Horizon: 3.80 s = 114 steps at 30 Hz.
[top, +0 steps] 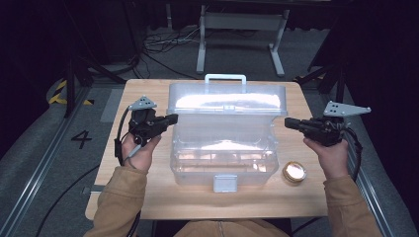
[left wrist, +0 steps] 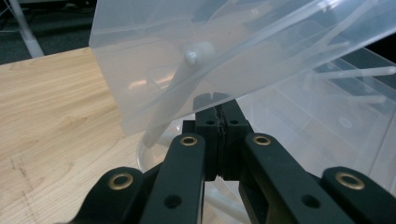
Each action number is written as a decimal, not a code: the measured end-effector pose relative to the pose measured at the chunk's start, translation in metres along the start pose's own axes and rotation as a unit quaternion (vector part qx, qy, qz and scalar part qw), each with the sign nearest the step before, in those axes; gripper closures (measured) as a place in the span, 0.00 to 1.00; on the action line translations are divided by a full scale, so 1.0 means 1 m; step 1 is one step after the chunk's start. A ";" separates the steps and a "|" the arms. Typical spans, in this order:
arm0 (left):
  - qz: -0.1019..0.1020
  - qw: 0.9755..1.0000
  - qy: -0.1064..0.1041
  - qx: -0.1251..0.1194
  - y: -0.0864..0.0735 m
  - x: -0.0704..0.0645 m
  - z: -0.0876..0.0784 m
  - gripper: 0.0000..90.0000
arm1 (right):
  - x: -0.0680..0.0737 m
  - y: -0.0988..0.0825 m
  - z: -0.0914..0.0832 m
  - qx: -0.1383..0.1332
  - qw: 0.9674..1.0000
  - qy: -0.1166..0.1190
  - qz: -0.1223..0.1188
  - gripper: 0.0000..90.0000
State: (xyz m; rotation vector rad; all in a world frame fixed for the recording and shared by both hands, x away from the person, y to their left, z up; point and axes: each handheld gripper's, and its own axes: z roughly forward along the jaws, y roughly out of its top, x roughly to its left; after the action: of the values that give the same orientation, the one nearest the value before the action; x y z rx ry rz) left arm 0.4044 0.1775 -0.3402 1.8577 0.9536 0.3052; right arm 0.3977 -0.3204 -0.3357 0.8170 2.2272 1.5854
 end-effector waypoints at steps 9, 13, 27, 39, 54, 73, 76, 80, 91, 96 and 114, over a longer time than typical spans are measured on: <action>0.010 1.000 0.005 0.003 0.004 0.002 0.001 0.99 | 0.004 -0.002 -0.004 -0.004 0.998 -0.058 0.009 0.69; 0.012 1.000 0.006 0.002 0.006 0.003 0.001 0.99 | 0.007 -0.002 -0.003 -0.007 0.997 -0.078 0.010 0.65; 0.024 1.000 0.012 -0.004 0.011 0.003 0.001 0.98 | 0.020 0.005 0.006 -0.007 0.992 -0.128 0.012 0.59; 0.023 1.000 0.005 -0.006 0.013 0.006 0.003 0.98 | 0.028 0.026 0.028 -0.024 0.985 -0.173 0.004 0.57; 0.022 1.000 0.001 -0.006 0.015 0.007 0.006 0.97 | 0.025 0.040 0.053 -0.042 0.973 -0.226 0.019 0.60; 0.018 1.000 -0.008 -0.007 0.010 0.008 -0.005 0.84 | 0.022 0.044 0.062 -0.066 0.956 -0.284 0.005 0.80; 0.022 1.000 -0.011 -0.004 0.008 0.007 -0.009 0.82 | 0.021 0.046 0.062 -0.068 0.955 -0.287 0.008 0.84; 0.021 1.000 -0.008 -0.002 0.006 0.005 -0.015 0.81 | 0.019 0.050 0.063 -0.064 0.955 -0.288 0.007 0.85; 0.026 0.999 -0.024 0.006 0.000 -0.008 -0.043 0.79 | 0.012 0.057 0.069 -0.052 0.952 -0.302 -0.004 0.86; 0.053 0.997 -0.046 0.022 -0.003 -0.025 -0.050 0.77 | 0.008 0.059 0.069 -0.045 0.954 -0.297 -0.009 0.86; 0.115 0.976 -0.138 0.119 -0.037 -0.055 -0.021 0.64 | 0.004 0.060 0.068 -0.039 0.959 -0.282 -0.017 0.84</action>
State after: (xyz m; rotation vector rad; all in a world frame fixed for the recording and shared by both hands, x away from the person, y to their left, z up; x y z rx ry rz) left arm 0.3383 0.1591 -0.3513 2.1693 0.6055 0.0671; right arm 0.4474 -0.2513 -0.3034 1.0447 1.7484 1.2150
